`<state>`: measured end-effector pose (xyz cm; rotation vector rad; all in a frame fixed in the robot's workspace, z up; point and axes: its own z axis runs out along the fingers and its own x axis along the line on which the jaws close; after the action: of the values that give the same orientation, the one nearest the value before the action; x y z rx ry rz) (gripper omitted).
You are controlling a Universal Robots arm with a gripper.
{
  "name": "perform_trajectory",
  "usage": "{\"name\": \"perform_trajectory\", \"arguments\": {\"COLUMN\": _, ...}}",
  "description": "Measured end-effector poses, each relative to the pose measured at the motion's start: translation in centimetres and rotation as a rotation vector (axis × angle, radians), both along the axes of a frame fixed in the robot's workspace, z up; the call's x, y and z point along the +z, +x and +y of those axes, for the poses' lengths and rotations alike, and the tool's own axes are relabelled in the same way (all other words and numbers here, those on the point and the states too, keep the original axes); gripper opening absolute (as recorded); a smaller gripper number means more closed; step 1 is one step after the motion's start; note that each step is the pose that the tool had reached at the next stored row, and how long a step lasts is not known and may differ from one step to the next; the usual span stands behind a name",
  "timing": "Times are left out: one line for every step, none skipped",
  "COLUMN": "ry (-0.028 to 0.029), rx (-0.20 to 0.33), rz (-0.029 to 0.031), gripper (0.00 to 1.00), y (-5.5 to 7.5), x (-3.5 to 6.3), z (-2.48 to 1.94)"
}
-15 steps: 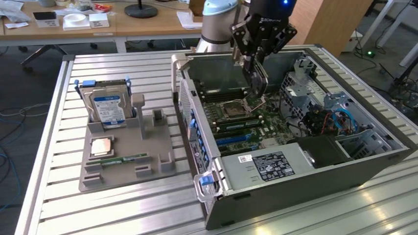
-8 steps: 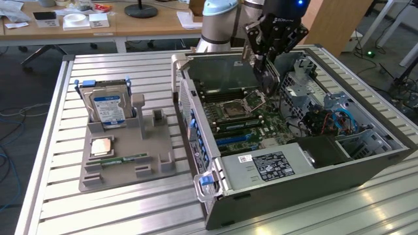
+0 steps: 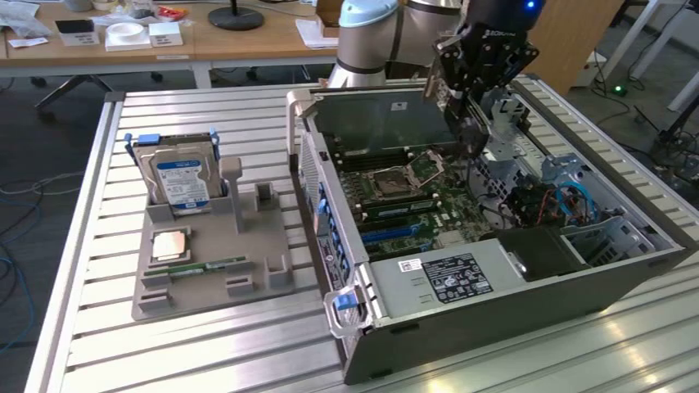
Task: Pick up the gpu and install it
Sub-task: 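Pick up the gpu and move the gpu toward the slot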
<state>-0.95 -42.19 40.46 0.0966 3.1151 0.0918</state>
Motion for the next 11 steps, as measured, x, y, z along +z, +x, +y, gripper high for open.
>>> {"name": "perform_trajectory", "arguments": {"ry": 0.0000, "rx": 0.000, "rz": 0.0000, "gripper": 0.27, "y": 0.4, "x": 0.00, "z": 0.00}}
{"name": "perform_trajectory", "arguments": {"ry": 0.0000, "rx": 0.000, "rz": 0.0000, "gripper": 0.27, "y": 0.9, "x": 0.00, "z": 0.01}}
{"name": "perform_trajectory", "arguments": {"ry": 0.0000, "rx": 0.000, "rz": 0.0000, "gripper": 0.27, "y": 1.3, "x": 0.00, "z": 0.01}}
{"name": "perform_trajectory", "arguments": {"ry": 0.0000, "rx": 0.000, "rz": 0.0000, "gripper": 0.27, "y": 1.7, "x": 0.00, "z": 0.01}}
{"name": "perform_trajectory", "arguments": {"ry": 0.0000, "rx": 0.000, "rz": 0.0000, "gripper": 0.27, "y": 2.1, "x": 0.00, "z": 0.01}}
{"name": "perform_trajectory", "arguments": {"ry": 0.0000, "rx": 0.000, "rz": 0.0001, "gripper": 0.27, "y": 2.5, "x": 0.00, "z": 0.02}}
{"name": "perform_trajectory", "arguments": {"ry": 0.0001, "rx": 0.000, "rz": 0.0000, "gripper": 0.27, "y": 2.8, "x": 0.00, "z": 0.01}}
{"name": "perform_trajectory", "arguments": {"ry": 0.0001, "rx": 0.000, "rz": 0.0000, "gripper": 0.27, "y": 3.1, "x": -0.01, "z": 0.01}}
{"name": "perform_trajectory", "arguments": {"ry": 0.0000, "rx": 0.000, "rz": 0.0001, "gripper": 0.27, "y": 3.4, "x": 0.00, "z": 0.01}}
{"name": "perform_trajectory", "arguments": {"ry": 0.0000, "rx": 0.000, "rz": 0.0000, "gripper": 0.27, "y": 3.6, "x": 0.00, "z": 0.01}}
{"name": "perform_trajectory", "arguments": {"ry": 0.0001, "rx": 0.000, "rz": 0.0000, "gripper": 0.27, "y": 3.8, "x": -0.01, "z": 0.01}}
